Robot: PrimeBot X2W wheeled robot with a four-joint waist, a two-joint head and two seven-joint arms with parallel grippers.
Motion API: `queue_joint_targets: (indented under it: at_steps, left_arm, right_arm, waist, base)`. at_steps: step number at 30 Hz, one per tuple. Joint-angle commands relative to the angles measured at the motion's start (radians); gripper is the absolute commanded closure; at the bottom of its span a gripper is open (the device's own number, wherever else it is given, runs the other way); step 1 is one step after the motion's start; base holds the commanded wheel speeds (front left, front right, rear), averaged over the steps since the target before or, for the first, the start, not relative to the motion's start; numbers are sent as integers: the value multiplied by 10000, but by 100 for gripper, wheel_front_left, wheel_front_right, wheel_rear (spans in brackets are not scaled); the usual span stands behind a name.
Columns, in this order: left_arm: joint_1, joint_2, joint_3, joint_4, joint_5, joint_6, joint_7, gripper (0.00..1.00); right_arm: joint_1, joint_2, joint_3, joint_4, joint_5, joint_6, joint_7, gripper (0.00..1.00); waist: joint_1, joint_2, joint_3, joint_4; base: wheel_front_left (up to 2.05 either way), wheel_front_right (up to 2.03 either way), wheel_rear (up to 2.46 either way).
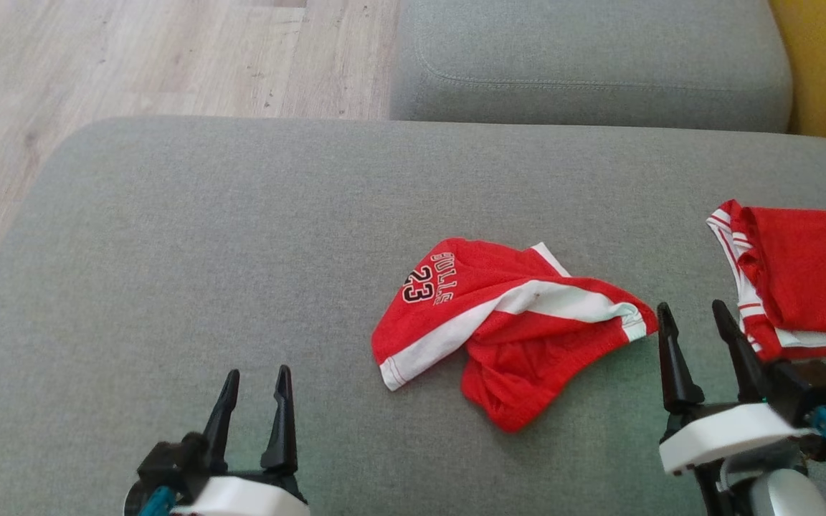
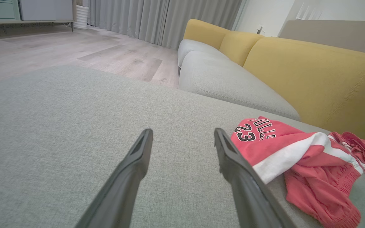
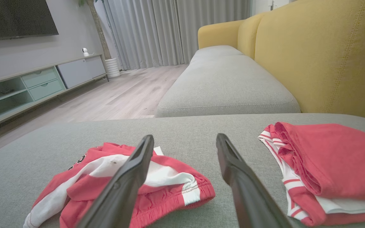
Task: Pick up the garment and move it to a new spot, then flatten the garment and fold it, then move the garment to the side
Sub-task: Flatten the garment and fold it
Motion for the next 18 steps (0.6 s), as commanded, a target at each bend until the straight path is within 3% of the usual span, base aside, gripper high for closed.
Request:
queue_joint_targets:
  at_steps: [1,10,18]
  left_arm:
    - [-323,60,290,-352,-48,45,-36,0]
    - [-496,11,86,-437,27,107,64,0]
    - [-1356,-408,-894,481,80,-195,858,0]
  right_arm:
    - [-295,-49,303,-273,68,67,-135,0]
    - [-490,-48,402,-359,-93,67,-86,0]
    - [-903,-48,590,-514,-177,67,-22,0]
  waist:
    - [1,-1,25,-20]
    - [1,-1,388,-141]
    - [1,-1,1170,-504]
  base:
    - [0,0,0]
    - [0,0,0]
    - [0,0,0]
